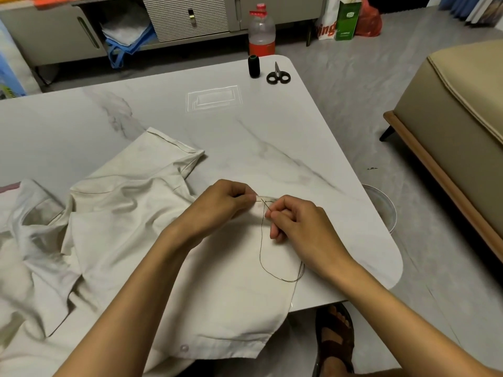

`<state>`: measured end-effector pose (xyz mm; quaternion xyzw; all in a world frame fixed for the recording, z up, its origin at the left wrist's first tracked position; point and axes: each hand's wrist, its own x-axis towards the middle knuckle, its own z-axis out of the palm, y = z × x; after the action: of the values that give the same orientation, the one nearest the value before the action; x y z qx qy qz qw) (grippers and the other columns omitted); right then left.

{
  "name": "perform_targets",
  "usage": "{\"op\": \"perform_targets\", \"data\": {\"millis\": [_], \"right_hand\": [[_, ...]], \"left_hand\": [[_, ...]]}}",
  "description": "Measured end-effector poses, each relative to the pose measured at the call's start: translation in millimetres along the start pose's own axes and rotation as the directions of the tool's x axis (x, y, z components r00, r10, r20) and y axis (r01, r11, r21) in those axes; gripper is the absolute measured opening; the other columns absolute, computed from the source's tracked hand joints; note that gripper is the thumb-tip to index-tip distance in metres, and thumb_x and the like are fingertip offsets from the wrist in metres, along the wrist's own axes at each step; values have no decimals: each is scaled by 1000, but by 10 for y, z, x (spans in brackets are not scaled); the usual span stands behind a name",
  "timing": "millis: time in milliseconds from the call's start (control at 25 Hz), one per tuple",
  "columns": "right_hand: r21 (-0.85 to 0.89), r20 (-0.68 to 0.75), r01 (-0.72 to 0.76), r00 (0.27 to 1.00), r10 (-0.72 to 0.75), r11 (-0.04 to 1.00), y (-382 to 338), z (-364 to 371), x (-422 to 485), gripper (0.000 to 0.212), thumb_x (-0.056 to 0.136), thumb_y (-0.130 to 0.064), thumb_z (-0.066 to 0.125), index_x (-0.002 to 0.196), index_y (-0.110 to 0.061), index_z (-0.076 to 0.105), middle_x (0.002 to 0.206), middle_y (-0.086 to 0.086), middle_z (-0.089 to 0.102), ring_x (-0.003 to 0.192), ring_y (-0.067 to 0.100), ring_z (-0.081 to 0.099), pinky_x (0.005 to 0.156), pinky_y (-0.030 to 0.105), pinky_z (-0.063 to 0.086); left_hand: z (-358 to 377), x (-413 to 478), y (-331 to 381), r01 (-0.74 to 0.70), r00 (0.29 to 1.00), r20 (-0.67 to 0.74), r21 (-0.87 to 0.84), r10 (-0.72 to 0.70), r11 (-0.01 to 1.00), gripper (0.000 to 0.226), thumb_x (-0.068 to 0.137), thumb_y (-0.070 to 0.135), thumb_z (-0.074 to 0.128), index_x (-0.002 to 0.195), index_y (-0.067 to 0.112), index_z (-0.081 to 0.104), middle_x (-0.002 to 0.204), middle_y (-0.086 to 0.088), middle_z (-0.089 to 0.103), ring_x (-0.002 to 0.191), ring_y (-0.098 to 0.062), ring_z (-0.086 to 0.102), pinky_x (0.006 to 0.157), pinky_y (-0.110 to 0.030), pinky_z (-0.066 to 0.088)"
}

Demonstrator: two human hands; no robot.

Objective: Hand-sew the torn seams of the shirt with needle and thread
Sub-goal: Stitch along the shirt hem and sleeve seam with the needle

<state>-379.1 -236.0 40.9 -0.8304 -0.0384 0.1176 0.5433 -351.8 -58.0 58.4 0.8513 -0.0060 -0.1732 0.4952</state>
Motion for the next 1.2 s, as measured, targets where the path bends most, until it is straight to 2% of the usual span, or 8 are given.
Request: {"op": "perform_targets", "data": {"millis": [160,320,560,880,1200], "right_hand": [[-32,-8,34,999,-34,999,-47,4,-42,17,93,-10,52,85,-15,66,63,3,67,63,17,61,67,24,48],[-50,-14,42,999,-43,998,-40,9,-43,19,92,-10,51,84,-17,66,62,3,66,65,17,61,71,32,50],[-63,-13,50,999,-51,997,-48,11,-49,20,92,-9,50,83,-19,65,62,3,66,73,19,64,73,34,48],[-74,-7,48,999,-49,996,-45,7,-53,21,93,-9,50,83,-20,65,63,2,66,69,15,62,69,31,47],[-96,-9,59,998,-61,994,-44,16,-57,22,91,-9,49,84,-19,66,62,2,65,64,15,59,69,35,49]], "left_hand": [[-16,-35,1,-7,1000,14,-59,8,998,23,100,10,53,92,-9,63,58,7,37,52,-8,28,48,-15,25],[-20,-52,-12,-4,1000,13,-90,5,996,21,99,10,54,92,-6,65,58,5,39,52,-7,30,48,-13,26],[-34,-58,-29,4,1000,8,-111,-3,994,20,100,9,54,91,-5,67,59,3,40,52,-7,30,47,-14,26],[-28,-59,-11,11,1000,-2,-114,-11,993,20,100,9,54,94,-6,67,59,3,40,51,-6,30,47,-13,26],[-22,-68,-5,6,1000,-14,-107,-8,994,20,100,9,54,94,-3,69,58,4,40,52,-7,30,47,-13,26]]}}
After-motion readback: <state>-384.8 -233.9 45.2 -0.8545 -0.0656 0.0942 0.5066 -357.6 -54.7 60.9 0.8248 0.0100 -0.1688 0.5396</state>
